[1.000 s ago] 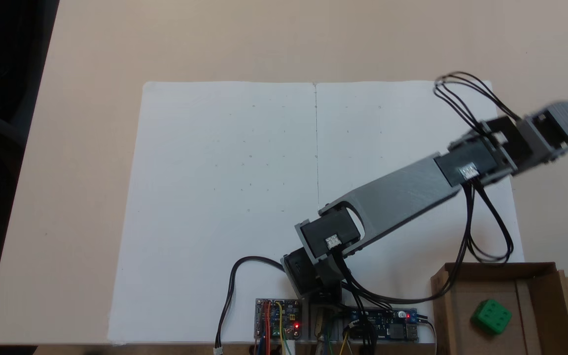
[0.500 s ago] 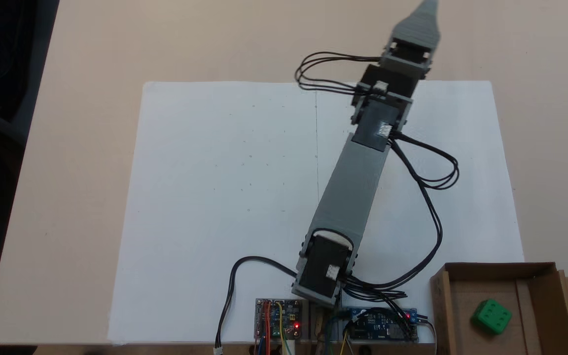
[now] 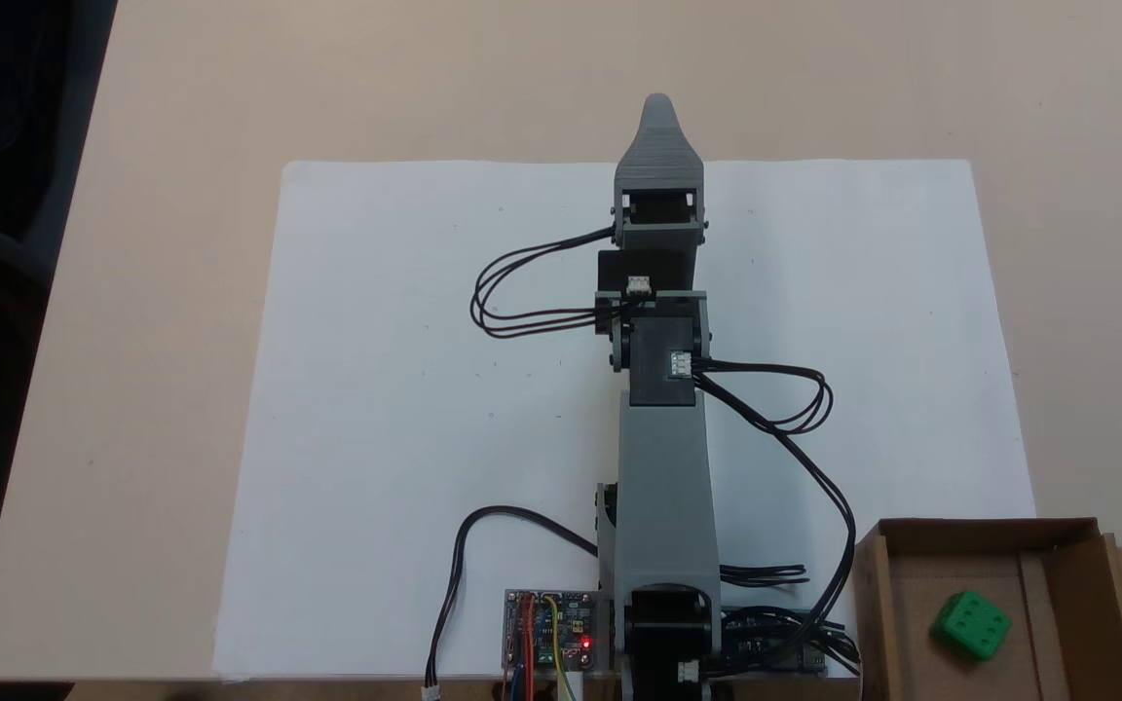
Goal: Grasp a green dice and put it in the bin.
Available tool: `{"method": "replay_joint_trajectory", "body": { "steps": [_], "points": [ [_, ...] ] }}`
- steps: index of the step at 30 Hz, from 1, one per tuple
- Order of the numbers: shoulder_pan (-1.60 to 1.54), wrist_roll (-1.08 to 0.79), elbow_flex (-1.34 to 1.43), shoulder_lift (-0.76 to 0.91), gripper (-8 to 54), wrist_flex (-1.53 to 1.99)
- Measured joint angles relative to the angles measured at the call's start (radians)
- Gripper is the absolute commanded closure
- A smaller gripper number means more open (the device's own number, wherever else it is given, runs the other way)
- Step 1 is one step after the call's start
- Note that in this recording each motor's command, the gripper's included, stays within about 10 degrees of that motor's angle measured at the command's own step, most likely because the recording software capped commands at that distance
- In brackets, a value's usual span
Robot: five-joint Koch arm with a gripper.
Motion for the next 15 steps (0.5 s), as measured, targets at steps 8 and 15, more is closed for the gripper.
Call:
{"method": "replay_joint_trajectory", "body": {
  "steps": [8, 15],
  "points": [
    [0.005, -0.021, 0.290, 0.000, 1.4, -0.196],
    [0.009, -0.081, 0.577, 0.000, 3.3, -0.419]
  ]
}}
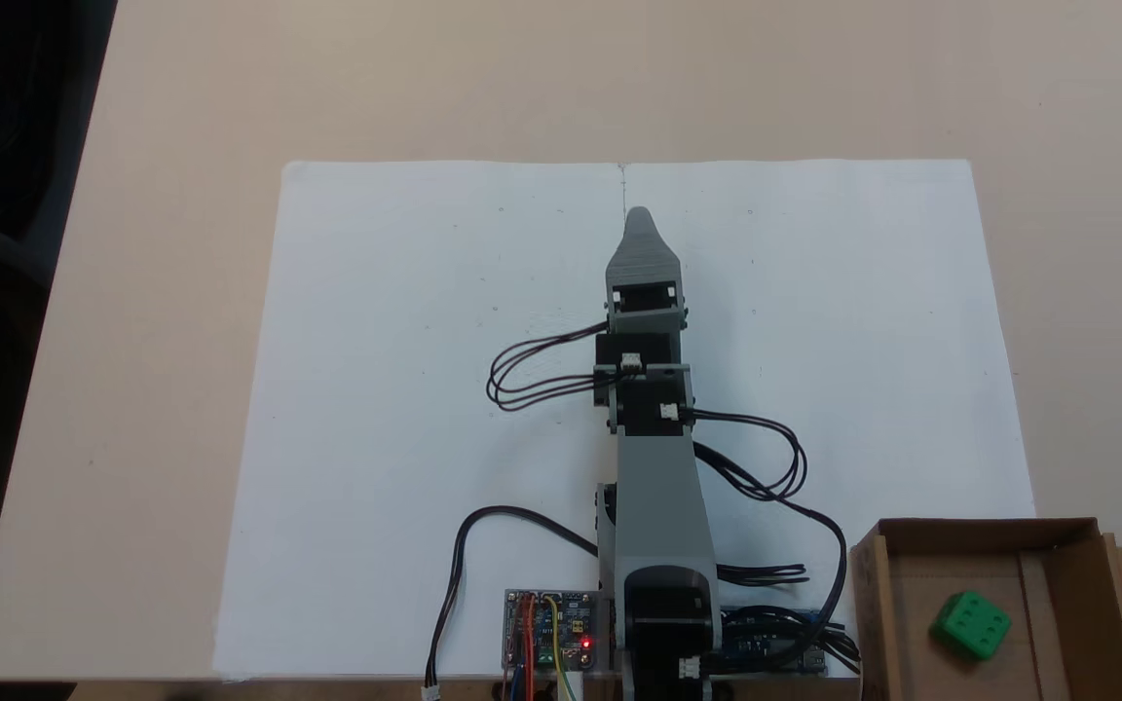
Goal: Grasp a green dice and put it in the bin.
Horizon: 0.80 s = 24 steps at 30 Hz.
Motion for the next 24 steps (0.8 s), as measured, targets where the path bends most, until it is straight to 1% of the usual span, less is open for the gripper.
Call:
{"method": "replay_joint_trajectory", "body": {
  "steps": [10, 20, 24],
  "points": [
    [0.012, -0.051, 0.275, 0.000, 3.3, -0.341],
    [0.012, -0.071, 0.308, 0.000, 3.0, -0.615],
    [0.003, -0.071, 0.308, 0.000, 3.2, -0.675]
  ]
}}
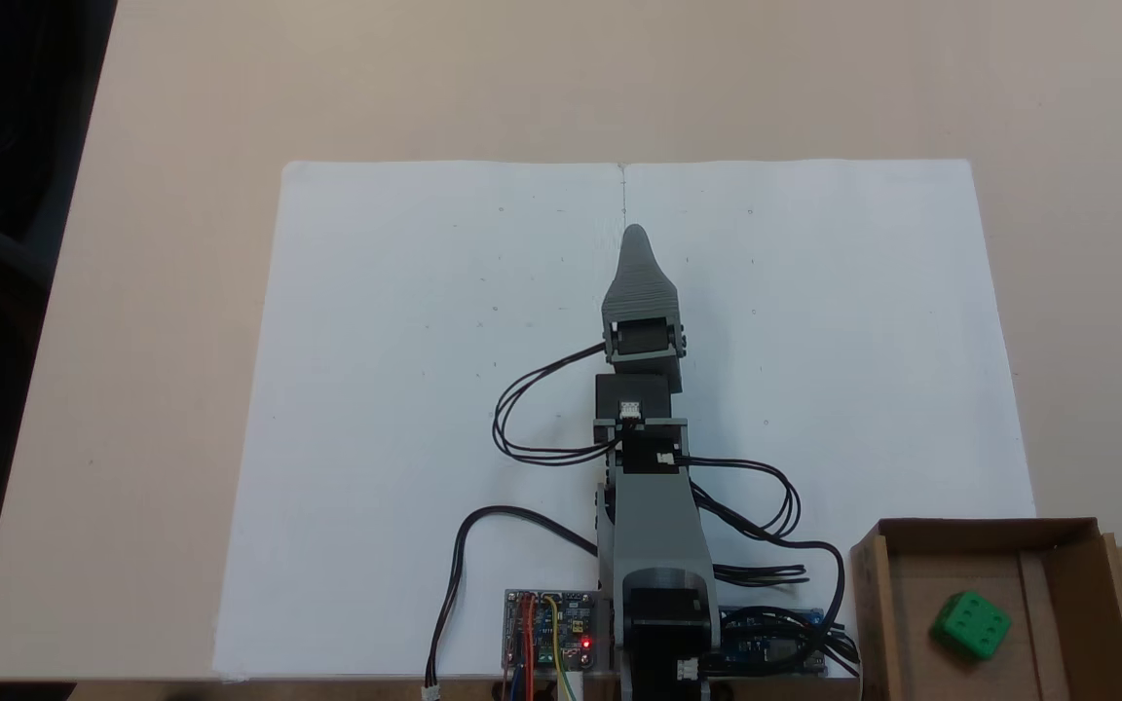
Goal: Grasp a green dice and put it in the bin.
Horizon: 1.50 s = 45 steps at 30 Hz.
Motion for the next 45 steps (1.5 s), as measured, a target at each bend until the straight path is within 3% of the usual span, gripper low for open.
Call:
{"method": "replay_joint_trajectory", "body": {
  "steps": [20, 45],
  "points": [
    [0.003, 0.066, 0.009, 0.000, 3.3, -0.388],
    [0.009, 0.066, 0.009, 0.000, 2.9, -0.299]
  ]
}}
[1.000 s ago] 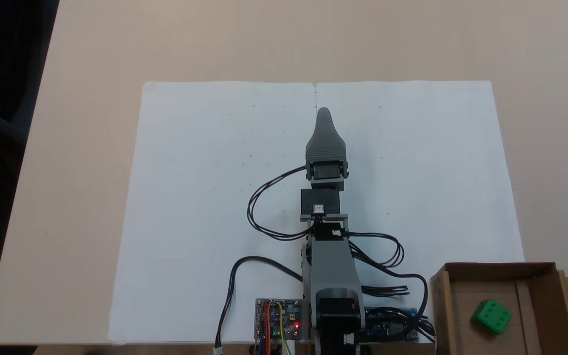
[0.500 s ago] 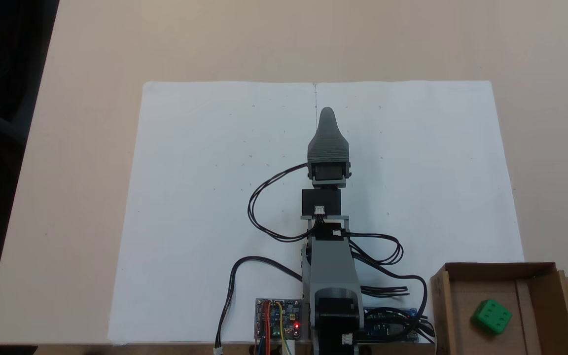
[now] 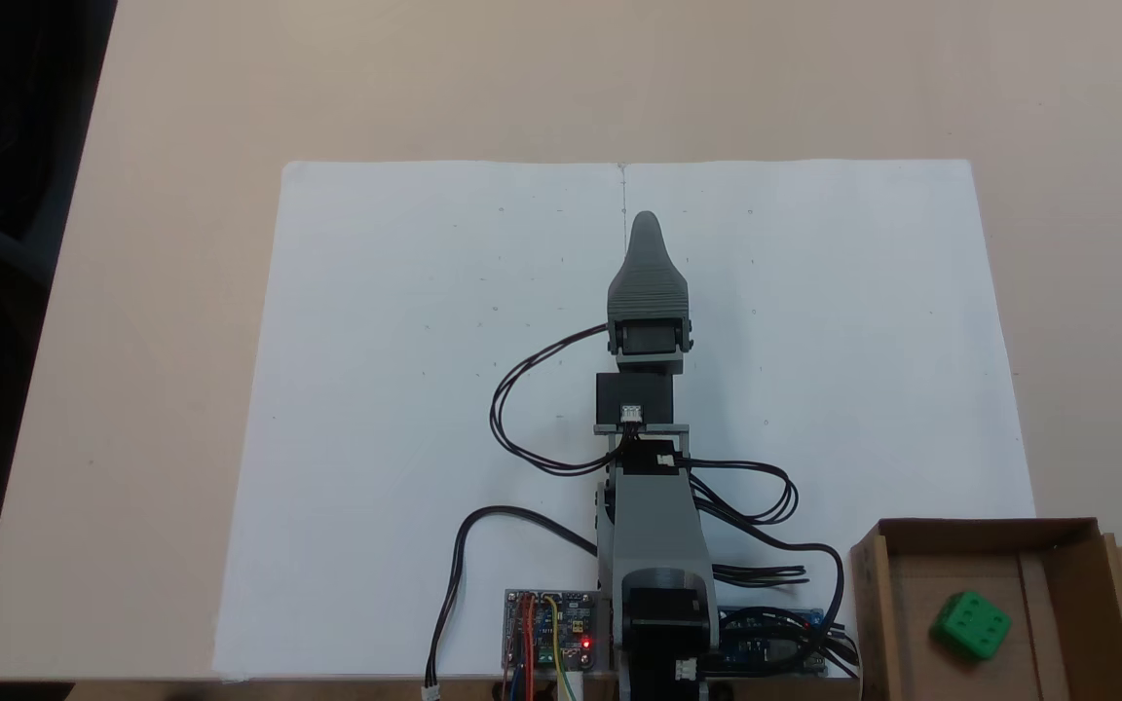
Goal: Grasp a green dice and put it in the bin.
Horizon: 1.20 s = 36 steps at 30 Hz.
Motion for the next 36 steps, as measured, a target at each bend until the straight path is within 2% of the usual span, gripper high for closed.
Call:
{"method": "replay_joint_trajectory", "body": {
  "steps": [11, 36],
  "points": [
    [0.005, 0.000, 0.000, 0.000, 1.2, 0.195],
    [0.000, 0.000, 0.000, 0.000, 1.2, 0.195]
  ]
}}
